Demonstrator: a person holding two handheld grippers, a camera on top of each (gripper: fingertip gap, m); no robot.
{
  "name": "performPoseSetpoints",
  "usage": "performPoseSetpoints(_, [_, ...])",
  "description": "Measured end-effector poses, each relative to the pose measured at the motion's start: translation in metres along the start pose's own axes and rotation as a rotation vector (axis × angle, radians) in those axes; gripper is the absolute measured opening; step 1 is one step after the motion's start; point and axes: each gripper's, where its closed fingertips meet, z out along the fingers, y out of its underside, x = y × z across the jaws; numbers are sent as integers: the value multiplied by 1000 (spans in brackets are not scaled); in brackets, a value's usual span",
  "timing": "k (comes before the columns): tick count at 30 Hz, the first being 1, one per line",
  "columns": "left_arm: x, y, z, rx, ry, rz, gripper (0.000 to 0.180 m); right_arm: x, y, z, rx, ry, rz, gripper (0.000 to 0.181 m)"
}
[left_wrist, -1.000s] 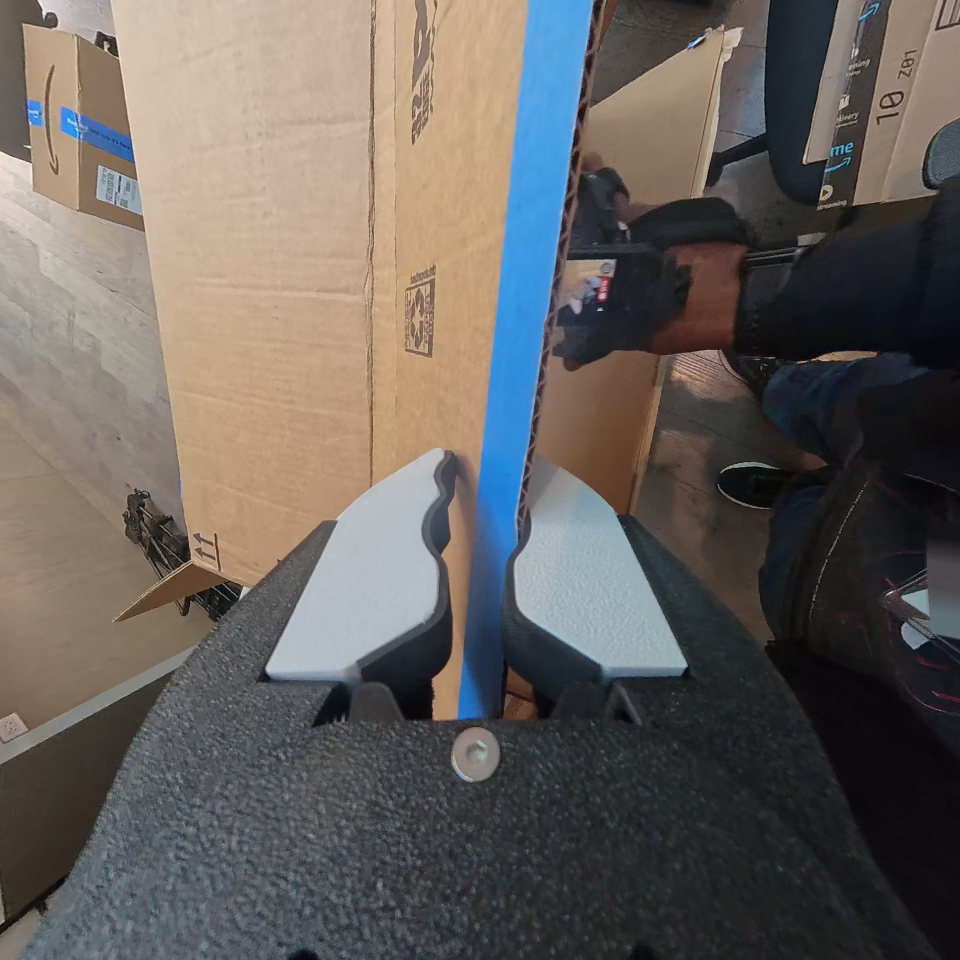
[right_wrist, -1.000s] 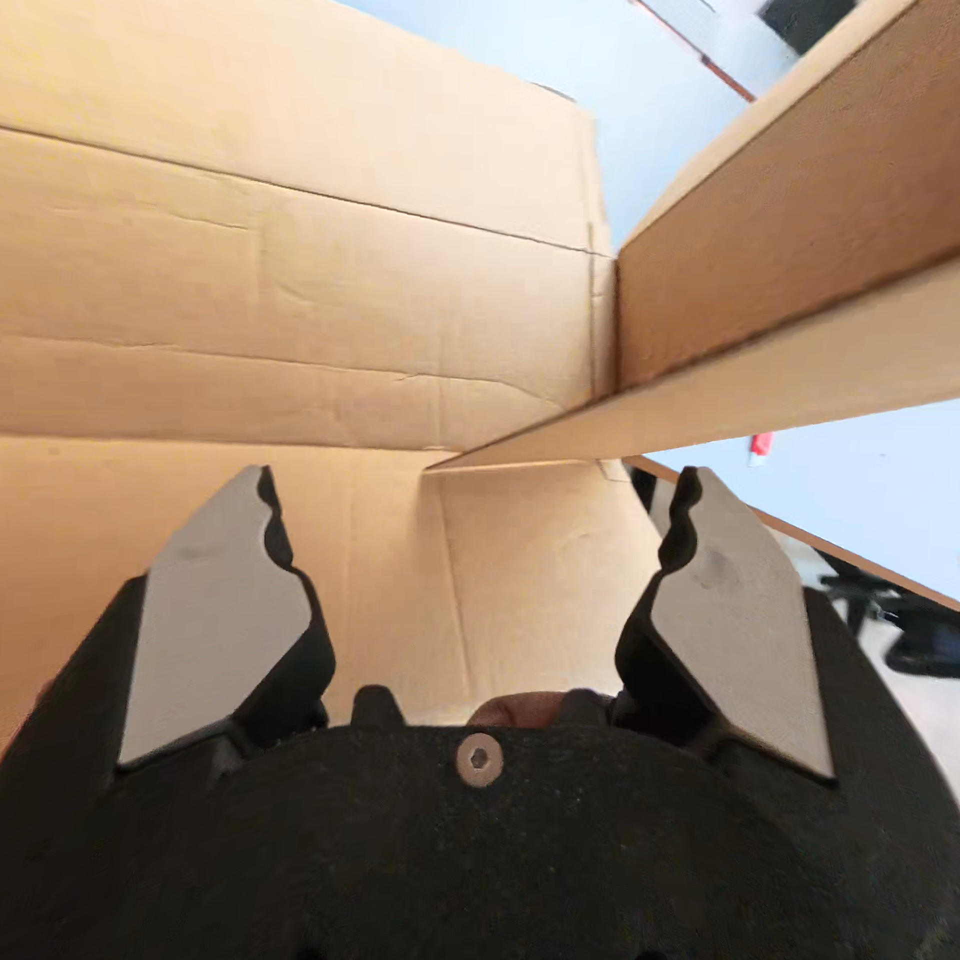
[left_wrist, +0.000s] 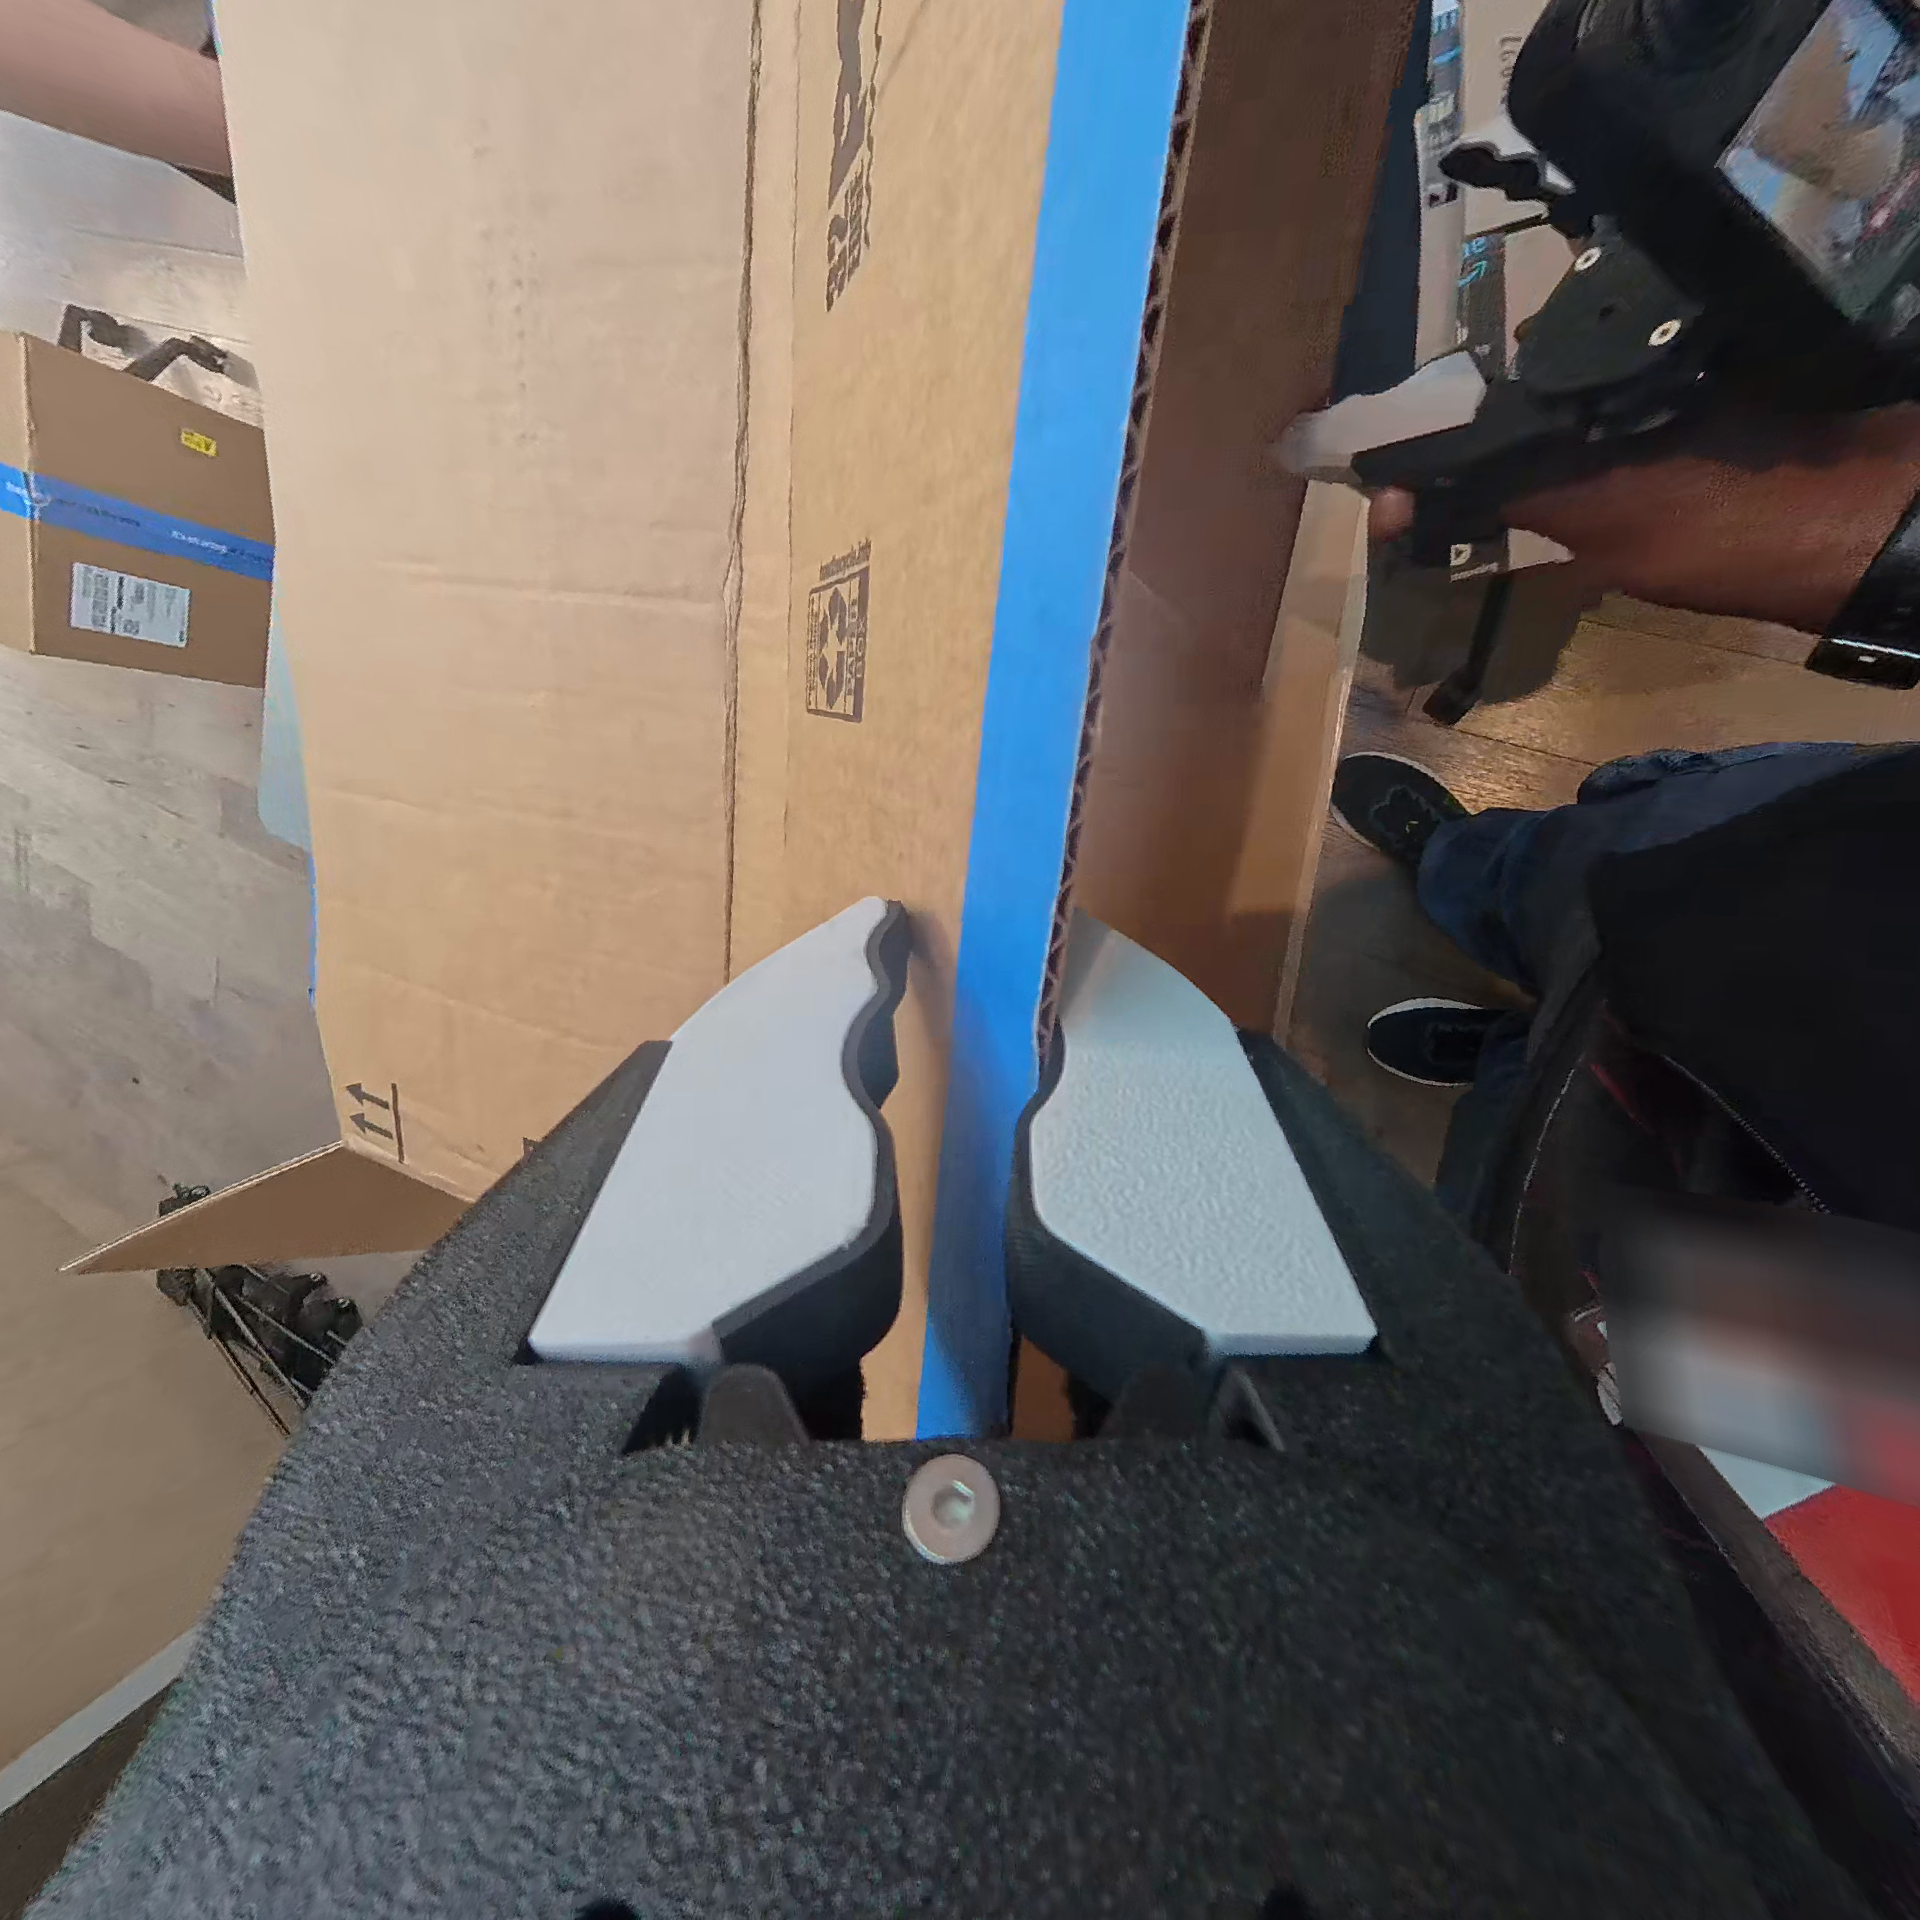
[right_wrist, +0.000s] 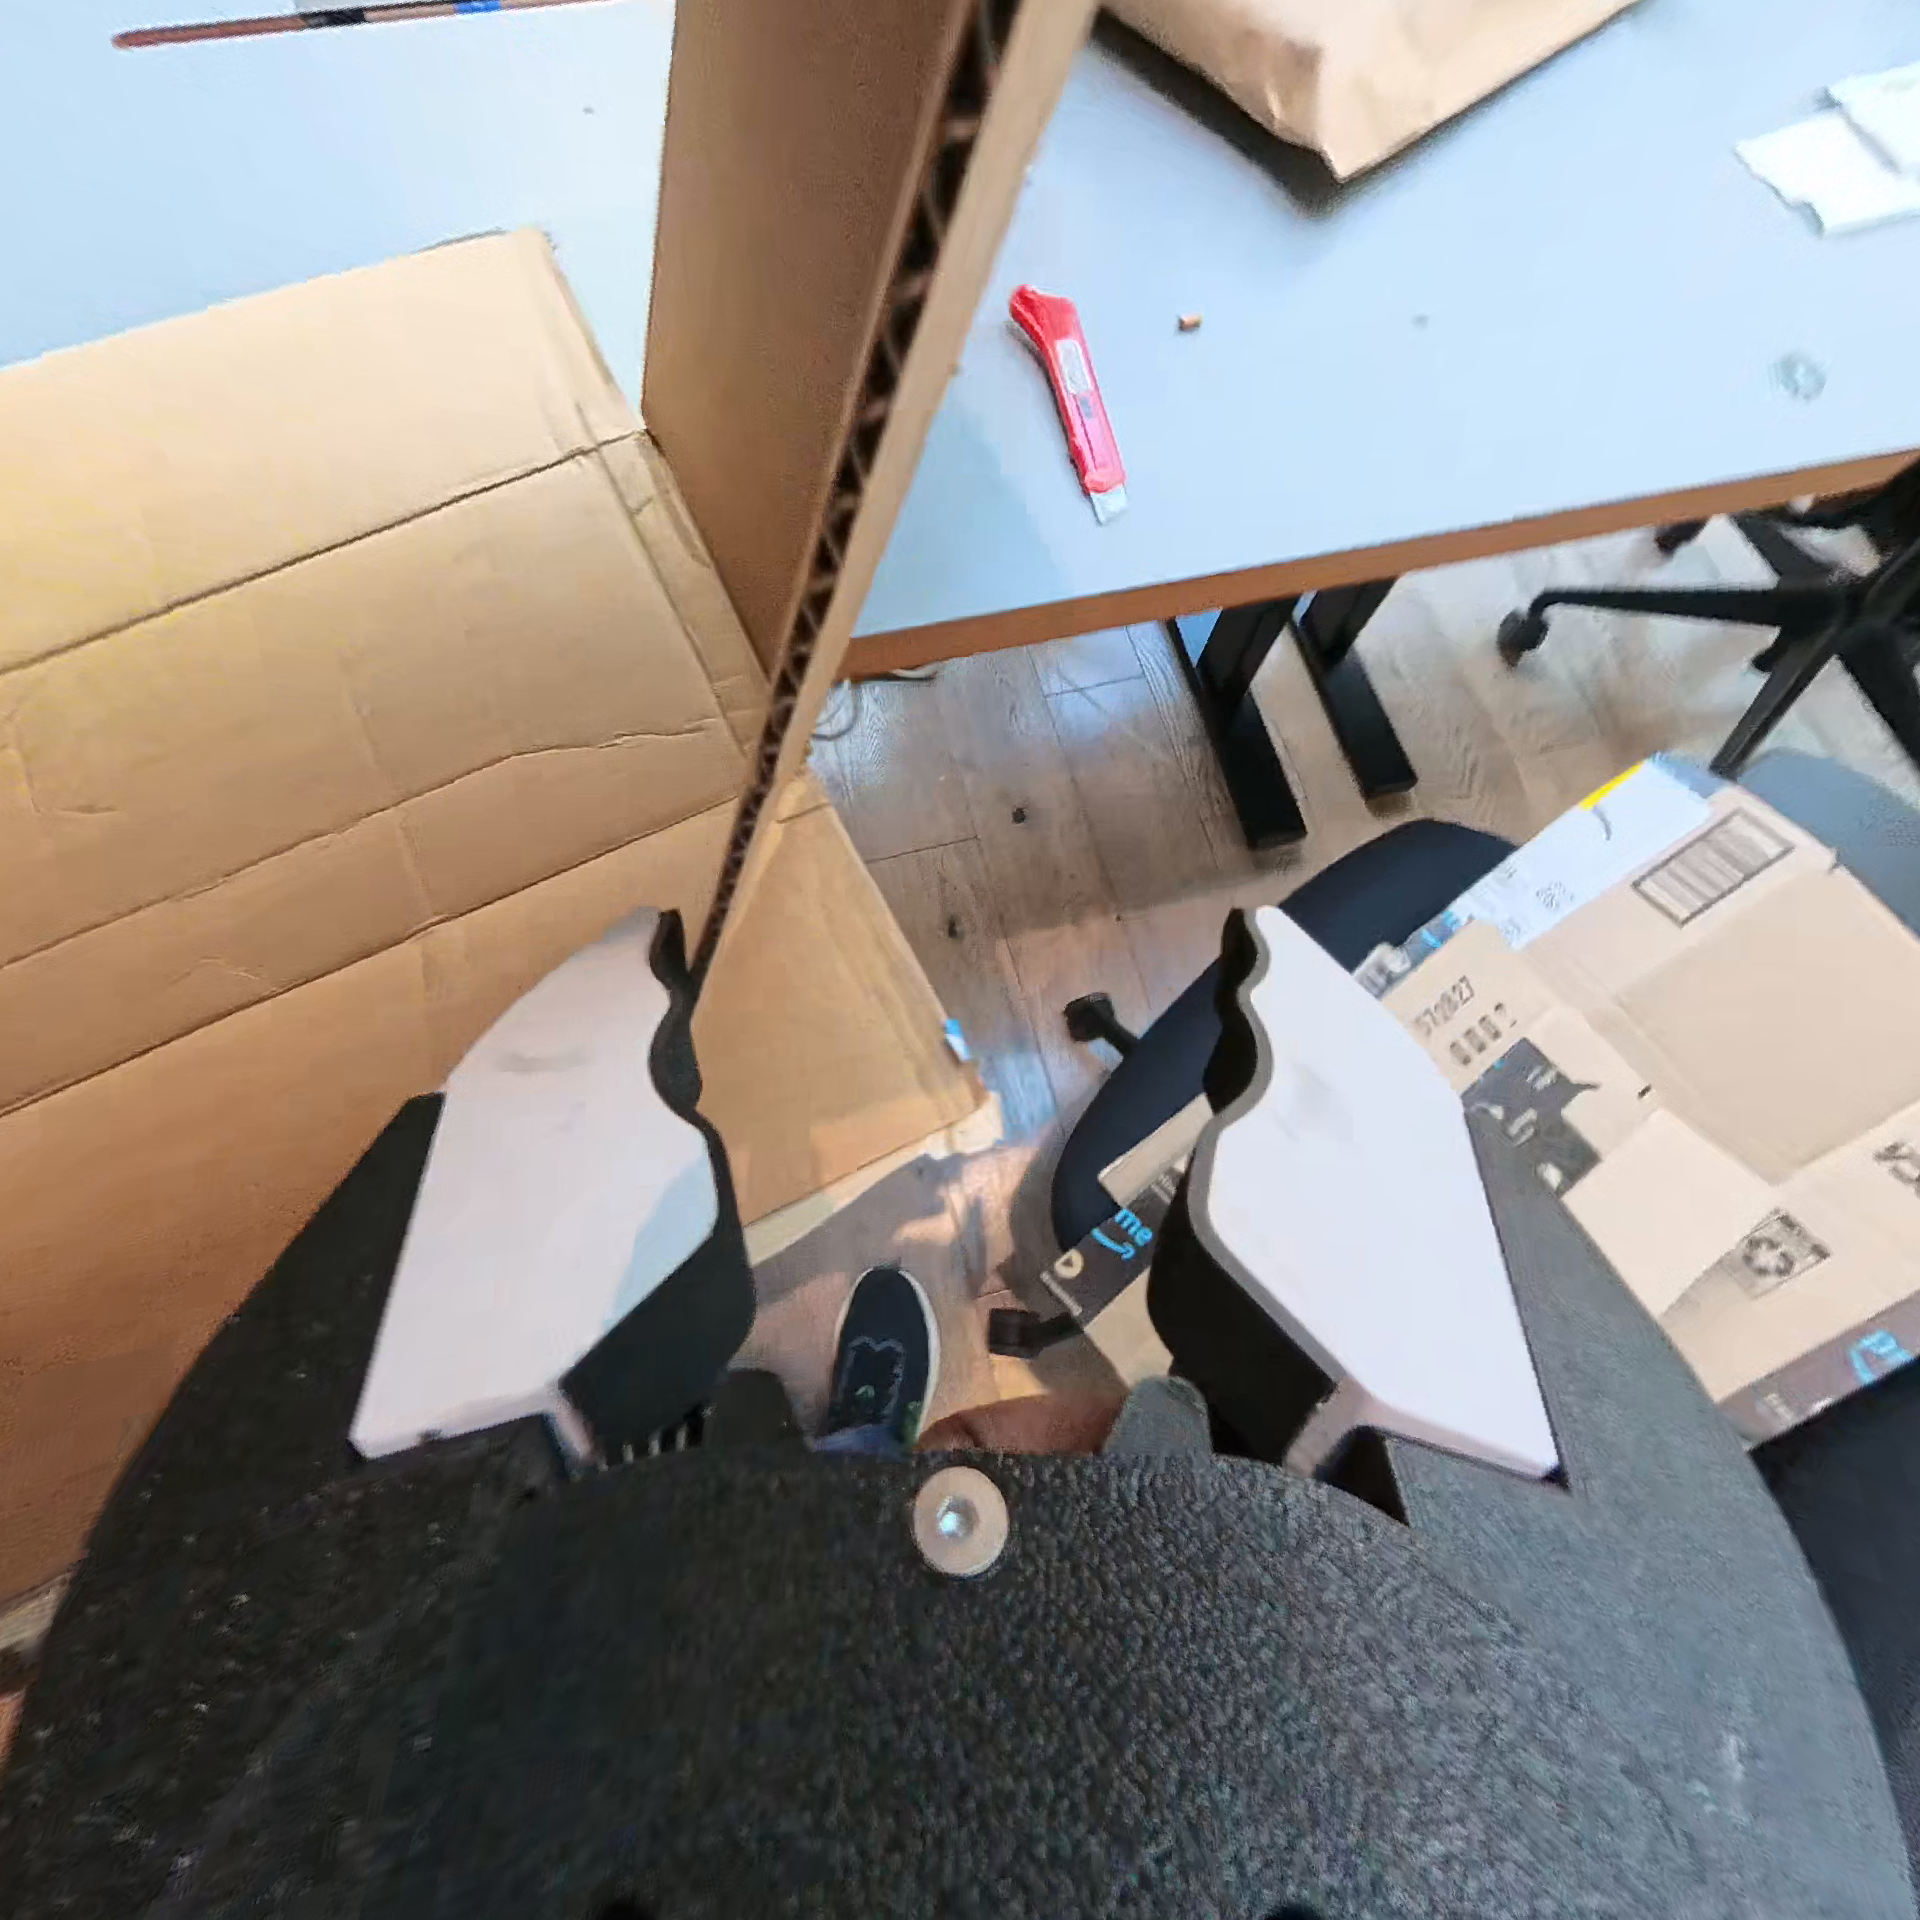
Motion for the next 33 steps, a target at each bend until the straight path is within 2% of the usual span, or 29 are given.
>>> performPoseSetpoints(5, [16, -22, 24, 3, 99, 17, 18, 31, 10, -9, -17, -128, 117, 89])
performPoseSetpoints(10, [42, -33, 76, -14, 214, 55, 14, 43, 15, -23, -12, -341, 175, 89])
performPoseSetpoints(16, [66, -23, 159, -43, 291, 157, 6, 63, 48, -32, -126, -514, 359, 86])
performPoseSetpoints(26, [99, 30, 250, -18, 450, 167, 5, 144, 82, -48, -264, -539, 432, 84])
performPoseSetpoints(30, [107, 47, 265, -28, 448, 194, 8, 206, 65, -42, -261, -501, 468, 85])
performPoseSetpoints(33, [113, 56, 270, -24, 452, 199, 9, 229, 38, -20, -268, -577, 527, 83])
